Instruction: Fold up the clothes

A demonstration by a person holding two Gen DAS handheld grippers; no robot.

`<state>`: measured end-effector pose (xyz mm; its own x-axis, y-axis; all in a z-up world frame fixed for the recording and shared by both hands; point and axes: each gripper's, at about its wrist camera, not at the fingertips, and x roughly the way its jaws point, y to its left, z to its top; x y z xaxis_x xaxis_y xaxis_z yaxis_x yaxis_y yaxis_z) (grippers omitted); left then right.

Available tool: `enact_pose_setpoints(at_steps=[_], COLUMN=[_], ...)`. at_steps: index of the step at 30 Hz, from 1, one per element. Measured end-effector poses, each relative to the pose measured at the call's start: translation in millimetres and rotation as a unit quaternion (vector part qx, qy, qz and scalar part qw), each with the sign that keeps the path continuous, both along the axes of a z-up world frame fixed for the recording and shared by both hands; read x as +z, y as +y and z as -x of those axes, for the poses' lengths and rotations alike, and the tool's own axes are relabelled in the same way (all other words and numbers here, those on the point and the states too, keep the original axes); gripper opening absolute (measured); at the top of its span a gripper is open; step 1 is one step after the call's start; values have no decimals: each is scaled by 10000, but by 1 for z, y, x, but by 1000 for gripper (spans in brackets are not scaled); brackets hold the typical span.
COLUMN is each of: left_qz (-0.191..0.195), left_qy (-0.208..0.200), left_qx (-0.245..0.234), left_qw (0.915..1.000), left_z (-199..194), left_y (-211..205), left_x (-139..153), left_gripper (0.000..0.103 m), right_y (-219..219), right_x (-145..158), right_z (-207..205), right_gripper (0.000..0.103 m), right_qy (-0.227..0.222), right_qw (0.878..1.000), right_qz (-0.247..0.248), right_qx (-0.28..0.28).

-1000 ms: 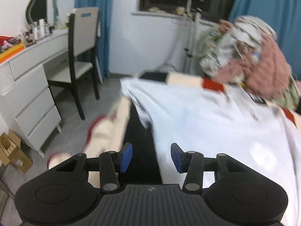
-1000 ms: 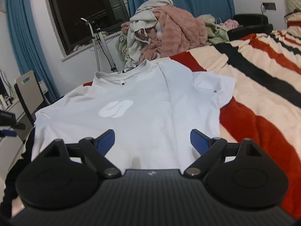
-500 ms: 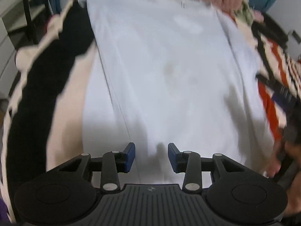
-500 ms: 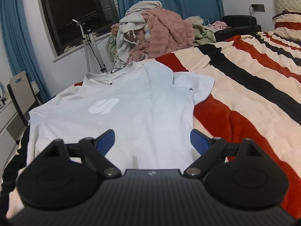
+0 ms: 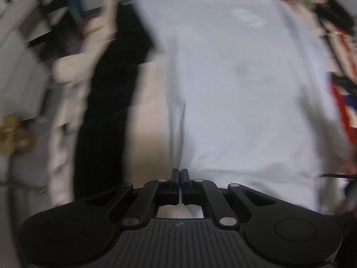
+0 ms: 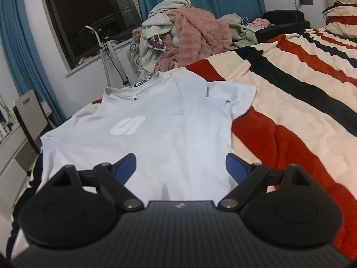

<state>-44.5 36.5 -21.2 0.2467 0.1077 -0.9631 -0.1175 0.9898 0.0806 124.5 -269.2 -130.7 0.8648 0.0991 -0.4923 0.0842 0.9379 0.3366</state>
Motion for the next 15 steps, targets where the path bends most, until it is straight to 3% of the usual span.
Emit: enact_pose_setpoints(at_steps=[2,5,8,12,15], left_qz=[-427,-402,-216,2,151], left_qy=[188,369,145,-285,-720], left_qx=[158,287,265,179,79], left_qw=[9988,9981,9993,9994,9973], left_z=[4,15,28,39,35], left_y=[10,16,10,-5,-24], left_x=[-5,-8,7,32,49], left_gripper=[1,2,19,51,58], right_y=[2,2,2,5,7], right_x=[1,4,9,15,16], right_z=[1,4,9,13,13], right_gripper=[88,88,88,88,88], right_qy=[-26,-85,-168,-279,-323], right_qw=[10000,9999,9998,9993,9991], right_qz=[40,58,19,141,194], right_qx=[47,99,138,192,213])
